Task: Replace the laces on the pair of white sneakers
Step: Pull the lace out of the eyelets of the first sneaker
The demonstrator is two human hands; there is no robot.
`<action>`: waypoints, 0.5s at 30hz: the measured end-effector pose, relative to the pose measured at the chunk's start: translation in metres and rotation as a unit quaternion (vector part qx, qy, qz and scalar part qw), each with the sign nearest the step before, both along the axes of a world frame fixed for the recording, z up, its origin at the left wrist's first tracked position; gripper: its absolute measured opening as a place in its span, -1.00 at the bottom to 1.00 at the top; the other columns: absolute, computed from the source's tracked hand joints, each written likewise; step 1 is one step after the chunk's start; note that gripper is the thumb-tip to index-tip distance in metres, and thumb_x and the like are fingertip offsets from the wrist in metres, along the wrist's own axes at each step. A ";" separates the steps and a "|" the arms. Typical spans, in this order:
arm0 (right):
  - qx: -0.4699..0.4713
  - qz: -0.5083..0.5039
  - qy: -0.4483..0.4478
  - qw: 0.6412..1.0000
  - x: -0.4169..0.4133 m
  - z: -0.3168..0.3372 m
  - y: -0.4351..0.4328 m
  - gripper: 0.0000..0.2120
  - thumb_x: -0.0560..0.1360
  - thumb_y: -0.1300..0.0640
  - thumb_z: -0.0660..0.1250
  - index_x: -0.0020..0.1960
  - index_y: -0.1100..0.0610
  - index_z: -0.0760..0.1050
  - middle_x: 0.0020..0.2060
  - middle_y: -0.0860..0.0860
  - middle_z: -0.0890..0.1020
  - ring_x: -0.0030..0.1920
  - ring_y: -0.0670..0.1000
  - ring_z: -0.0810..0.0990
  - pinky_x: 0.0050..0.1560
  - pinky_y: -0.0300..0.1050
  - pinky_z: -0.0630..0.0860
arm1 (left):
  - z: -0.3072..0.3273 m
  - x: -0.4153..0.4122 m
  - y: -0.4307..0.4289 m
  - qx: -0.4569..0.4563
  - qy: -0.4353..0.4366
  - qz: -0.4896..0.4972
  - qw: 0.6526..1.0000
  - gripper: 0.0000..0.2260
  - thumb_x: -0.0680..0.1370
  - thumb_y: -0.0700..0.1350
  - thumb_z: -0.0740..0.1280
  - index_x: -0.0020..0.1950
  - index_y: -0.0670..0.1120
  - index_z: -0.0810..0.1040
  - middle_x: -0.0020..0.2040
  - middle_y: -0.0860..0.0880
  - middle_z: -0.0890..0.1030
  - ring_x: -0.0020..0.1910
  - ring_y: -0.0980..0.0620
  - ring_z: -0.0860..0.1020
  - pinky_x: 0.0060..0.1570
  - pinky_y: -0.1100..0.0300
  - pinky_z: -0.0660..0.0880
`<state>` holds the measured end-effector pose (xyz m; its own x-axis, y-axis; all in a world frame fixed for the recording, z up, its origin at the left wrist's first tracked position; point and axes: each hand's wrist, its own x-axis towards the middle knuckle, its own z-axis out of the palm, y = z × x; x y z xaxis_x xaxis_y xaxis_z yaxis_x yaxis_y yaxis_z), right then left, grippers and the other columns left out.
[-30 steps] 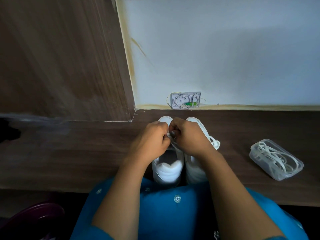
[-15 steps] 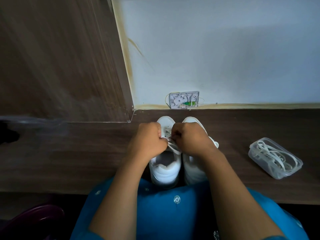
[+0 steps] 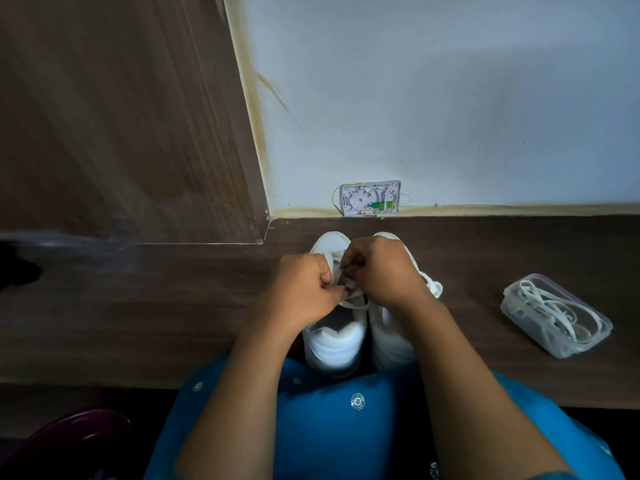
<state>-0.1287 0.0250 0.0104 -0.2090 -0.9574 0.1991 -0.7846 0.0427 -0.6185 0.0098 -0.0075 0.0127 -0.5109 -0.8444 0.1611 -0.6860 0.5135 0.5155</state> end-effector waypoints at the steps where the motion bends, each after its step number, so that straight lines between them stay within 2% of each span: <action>1: 0.000 -0.008 0.006 1.000 -0.001 0.000 0.000 -0.86 0.40 0.34 0.33 -0.12 0.19 0.62 -0.19 0.06 0.66 -0.21 -0.02 0.50 -0.33 -0.40 0.29 | 0.000 -0.001 0.001 -0.003 -0.003 0.004 1.000 -0.92 0.39 -0.17 0.42 -0.28 -0.09 0.55 -0.29 -0.04 0.60 -0.28 -0.01 0.57 -0.21 0.14 0.54; 4: -0.002 -0.007 0.000 1.000 -0.001 -0.003 0.000 -0.83 0.42 0.37 0.29 -0.06 0.20 0.59 -0.18 0.06 0.64 -0.12 0.05 0.56 -0.35 -0.33 0.27 | 0.000 -0.001 0.001 -0.030 -0.026 0.008 0.999 -0.88 0.43 -0.24 0.31 -0.28 -0.06 0.53 -0.23 -0.07 0.60 -0.22 -0.08 0.58 -0.17 0.07 0.56; 8: -0.011 0.009 -0.024 1.000 0.001 -0.003 0.001 -0.79 0.40 0.39 0.28 -0.05 0.17 0.58 -0.16 0.06 0.65 -0.13 0.05 0.59 -0.21 -0.24 0.38 | 0.002 -0.004 0.002 -0.047 -0.100 -0.019 0.994 -0.88 0.49 -0.24 0.22 -0.05 -0.20 0.53 -0.05 -0.17 0.56 -0.04 -0.16 0.54 -0.05 0.00 0.50; 9: -0.010 0.019 -0.030 0.999 0.001 -0.003 0.002 -0.79 0.40 0.37 0.30 -0.04 0.15 0.58 -0.16 0.04 0.64 -0.15 0.03 0.57 -0.18 -0.22 0.40 | 0.003 -0.004 0.002 -0.042 -0.096 -0.023 0.994 -0.90 0.50 -0.25 0.21 -0.04 -0.20 0.49 -0.02 -0.16 0.53 0.00 -0.16 0.51 -0.05 0.02 0.46; 10: -0.008 0.031 -0.033 0.999 0.002 -0.002 0.003 -0.79 0.41 0.34 0.32 -0.02 0.14 0.59 -0.16 0.02 0.62 -0.17 0.00 0.55 -0.17 -0.22 0.38 | 0.003 -0.004 0.002 -0.029 -0.076 -0.022 0.996 -0.94 0.50 -0.28 0.21 -0.07 -0.18 0.45 -0.03 -0.14 0.50 0.01 -0.15 0.49 -0.07 0.07 0.41; 12: -0.004 0.046 -0.024 0.999 0.003 -0.002 0.004 -0.83 0.43 0.27 0.36 -0.01 0.12 0.60 -0.16 -0.02 0.59 -0.22 -0.06 0.47 -0.21 -0.25 0.31 | 0.002 -0.003 -0.001 0.004 -0.016 -0.008 1.000 -0.88 0.51 -0.33 0.18 -0.13 -0.13 0.36 -0.07 -0.10 0.44 -0.02 -0.10 0.44 -0.18 0.20 0.25; 15: -0.007 0.037 -0.030 0.999 0.003 -0.001 0.003 -0.90 0.43 0.28 0.36 -0.16 0.10 0.59 -0.15 0.02 0.66 -0.31 -0.12 0.46 -0.28 -0.29 0.30 | -0.003 -0.002 -0.006 0.054 0.067 0.024 0.996 -0.85 0.53 -0.34 0.16 -0.15 -0.11 0.35 -0.17 -0.05 0.45 -0.16 -0.03 0.39 -0.28 0.18 0.16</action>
